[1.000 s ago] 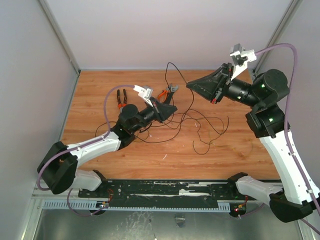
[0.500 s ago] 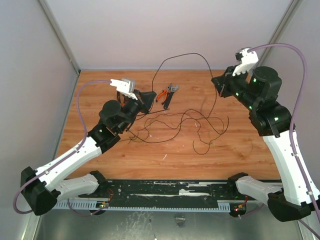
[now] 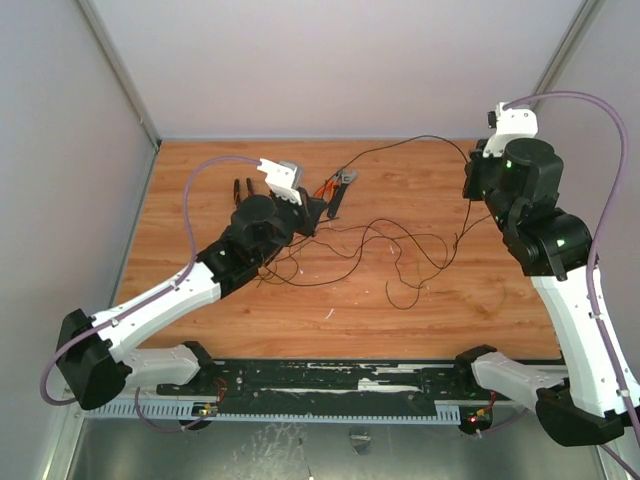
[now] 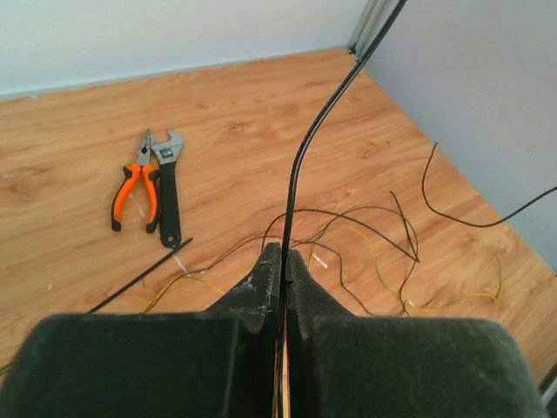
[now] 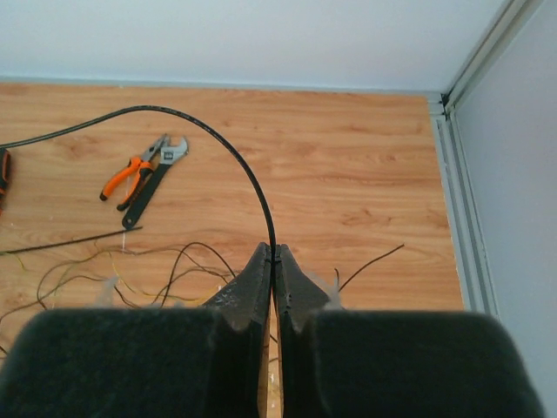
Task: Zip-tie the wires
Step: Straighten the cable at the center of the board.
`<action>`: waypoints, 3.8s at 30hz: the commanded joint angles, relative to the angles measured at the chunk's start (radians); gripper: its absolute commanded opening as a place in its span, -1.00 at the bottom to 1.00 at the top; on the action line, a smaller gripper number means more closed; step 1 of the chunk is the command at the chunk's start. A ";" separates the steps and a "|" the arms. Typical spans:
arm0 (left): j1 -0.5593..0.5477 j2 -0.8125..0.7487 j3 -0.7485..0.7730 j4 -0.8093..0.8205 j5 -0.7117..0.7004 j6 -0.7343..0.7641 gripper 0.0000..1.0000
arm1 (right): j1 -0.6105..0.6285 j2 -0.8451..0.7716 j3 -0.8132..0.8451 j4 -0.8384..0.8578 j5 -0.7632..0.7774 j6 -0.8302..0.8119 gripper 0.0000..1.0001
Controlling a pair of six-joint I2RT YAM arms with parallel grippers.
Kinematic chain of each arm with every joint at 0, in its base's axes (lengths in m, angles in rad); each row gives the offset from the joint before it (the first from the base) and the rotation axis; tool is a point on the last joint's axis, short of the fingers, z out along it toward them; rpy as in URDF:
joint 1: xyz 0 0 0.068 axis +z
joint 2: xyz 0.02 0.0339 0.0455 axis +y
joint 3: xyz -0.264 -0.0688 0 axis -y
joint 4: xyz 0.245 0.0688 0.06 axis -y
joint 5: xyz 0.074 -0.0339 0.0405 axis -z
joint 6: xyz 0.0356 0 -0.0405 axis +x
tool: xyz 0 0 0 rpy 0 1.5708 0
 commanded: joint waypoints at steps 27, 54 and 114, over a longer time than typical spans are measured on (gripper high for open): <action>0.202 -0.307 -0.328 -0.337 -0.097 -0.207 -1.00 | 0.042 0.288 -0.348 0.126 -0.246 0.067 -1.00; 0.362 -0.275 -0.553 -0.181 -0.204 -0.379 -1.00 | 0.140 0.655 -0.503 0.528 -0.309 0.174 -1.00; 0.427 -0.289 -0.393 -0.234 -0.166 -0.242 0.61 | 0.151 0.443 -0.472 0.460 -0.300 0.130 -0.10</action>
